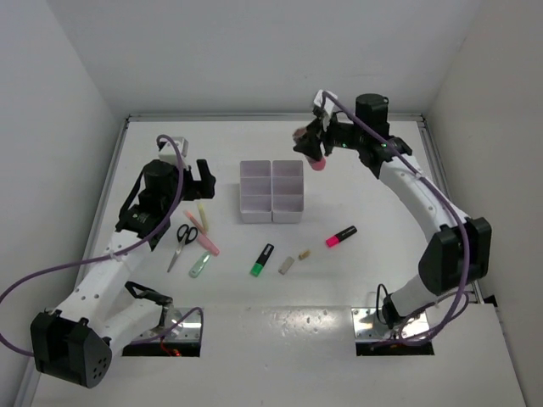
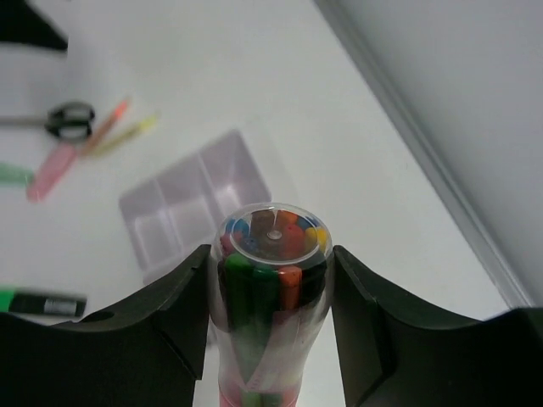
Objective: Sort the stationery into containers
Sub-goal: Place the stationery in the storage box.
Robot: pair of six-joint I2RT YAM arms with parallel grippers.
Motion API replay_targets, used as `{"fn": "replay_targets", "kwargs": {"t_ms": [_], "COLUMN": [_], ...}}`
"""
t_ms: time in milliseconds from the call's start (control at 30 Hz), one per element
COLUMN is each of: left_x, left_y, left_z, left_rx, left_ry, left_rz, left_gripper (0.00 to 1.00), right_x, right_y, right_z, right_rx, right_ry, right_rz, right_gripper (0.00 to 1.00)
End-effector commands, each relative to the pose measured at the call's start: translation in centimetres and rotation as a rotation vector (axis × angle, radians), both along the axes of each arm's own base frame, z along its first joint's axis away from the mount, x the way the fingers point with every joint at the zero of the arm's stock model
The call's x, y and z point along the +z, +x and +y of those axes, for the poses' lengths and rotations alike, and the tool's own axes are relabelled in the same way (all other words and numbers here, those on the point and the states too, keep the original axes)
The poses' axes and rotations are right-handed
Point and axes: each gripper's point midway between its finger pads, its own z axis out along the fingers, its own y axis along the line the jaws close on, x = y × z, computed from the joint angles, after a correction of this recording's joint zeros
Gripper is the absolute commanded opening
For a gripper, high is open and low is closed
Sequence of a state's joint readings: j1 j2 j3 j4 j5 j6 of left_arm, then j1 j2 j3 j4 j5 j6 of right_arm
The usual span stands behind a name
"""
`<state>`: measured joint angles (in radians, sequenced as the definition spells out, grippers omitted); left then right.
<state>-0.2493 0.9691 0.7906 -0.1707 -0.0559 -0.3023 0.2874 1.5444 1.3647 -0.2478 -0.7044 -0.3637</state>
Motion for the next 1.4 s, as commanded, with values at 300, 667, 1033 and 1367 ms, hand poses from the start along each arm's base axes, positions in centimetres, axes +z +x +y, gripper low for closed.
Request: {"fn": "replay_targets", "kwargs": {"t_ms": [300, 667, 1033, 1367], "left_x": [1.7, 1.1, 1.1, 1.1], "left_y": [1.1, 1.2, 1.2, 1.2], "left_z": [-1.3, -1.5, -1.7, -1.7], "left_rx": [-0.054, -0.062, -0.071, -0.071], "left_ry": [-0.015, -0.013, -0.016, -0.016], "left_rz": [-0.048, -0.027, -0.027, -0.027], "left_gripper": [0.99, 0.99, 0.99, 0.99], "right_x": [5.0, -1.2, -7.2, -8.5], "right_y": [3.3, 3.5, 5.1, 5.6], "right_z": [5.9, 6.0, 5.1, 4.3], "right_rx": [0.39, 0.436, 0.377, 0.362], "right_ry": [0.575, 0.526, 0.497, 0.466], "right_rz": [-0.165, -0.074, -0.024, -0.015], "right_gripper": [0.0, 0.0, 0.01, 0.09]}}
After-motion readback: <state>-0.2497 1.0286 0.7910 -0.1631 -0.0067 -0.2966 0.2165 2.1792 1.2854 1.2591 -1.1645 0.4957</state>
